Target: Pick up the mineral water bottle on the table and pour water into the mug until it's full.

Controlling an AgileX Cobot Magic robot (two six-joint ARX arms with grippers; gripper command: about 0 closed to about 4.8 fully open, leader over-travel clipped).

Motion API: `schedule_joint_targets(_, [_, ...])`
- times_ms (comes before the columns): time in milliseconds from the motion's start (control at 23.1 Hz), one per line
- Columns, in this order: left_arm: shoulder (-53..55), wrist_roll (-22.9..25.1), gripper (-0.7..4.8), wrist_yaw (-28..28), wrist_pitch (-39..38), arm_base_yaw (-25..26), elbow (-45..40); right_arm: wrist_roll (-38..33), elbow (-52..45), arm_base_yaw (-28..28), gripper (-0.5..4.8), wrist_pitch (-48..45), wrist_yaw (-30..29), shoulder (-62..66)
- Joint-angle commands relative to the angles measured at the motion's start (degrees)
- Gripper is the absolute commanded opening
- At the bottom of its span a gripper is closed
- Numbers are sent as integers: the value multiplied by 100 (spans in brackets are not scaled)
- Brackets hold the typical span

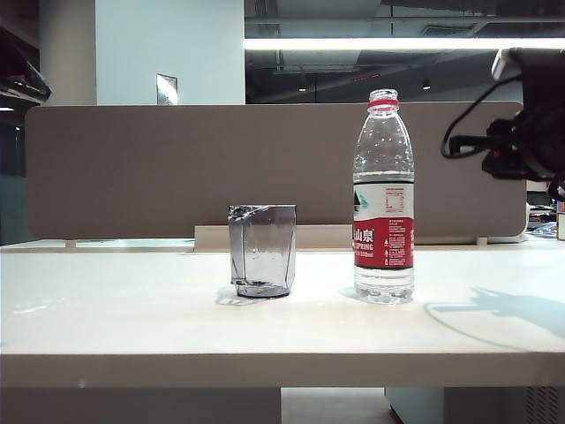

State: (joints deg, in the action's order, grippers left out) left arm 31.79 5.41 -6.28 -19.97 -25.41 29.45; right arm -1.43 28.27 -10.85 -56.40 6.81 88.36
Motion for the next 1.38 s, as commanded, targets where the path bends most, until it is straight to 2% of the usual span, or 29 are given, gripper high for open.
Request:
schedule_joint_targets(43, [-9, 15, -5, -17, 77, -2, 17, 26, -234, -131, 40, -105, -26, -267])
schedule_joint_targets(433, [-9, 15, -5, -17, 74, -2, 17, -9, -1298, -157, 41, -328, -50, -844])
schedule_joint_targets(476, [-11, 15, -5, -17, 74, -2, 17, -20, -1384, -251, 45, -546, -46, -850])
schedule_joint_targets(736, [-11, 15, -5, -13, 74, -2, 17, -46, -1392, -973, 68, -538, -9, -850])
schedule_joint_targets(909, [-11, 15, -5, -17, 74, -2, 17, -46, -1379, -1624, 79, -553, 634, -846])
schedule_joint_targets(1038, [-11, 15, -5, -15, 74, -2, 17, -46, -1379, -1827, 156, -546, 839, -802])
schedule_joint_targets(1125, [-9, 15, -5, -17, 74, -2, 17, -55, -1379, -1838, 228, -551, 826, -721])
schedule_joint_targets(1168, [-11, 15, -5, -20, 74, -2, 17, -181, -1379, -1838, 290, -549, 763, -667])
schedule_joint_targets(1211, [-11, 15, -5, -17, 74, -2, 17, -278, -1377, -1838, 322, -555, 691, -614])
schedule_joint_targets(1255, [-11, 15, -5, -20, 74, -2, 17, -417, -1375, -1838, 377, -562, 588, -498])
schedule_joint_targets(1384, [-9, 15, -5, -17, 77, -2, 17, -588, -1375, -1838, 382, -616, 592, -236])
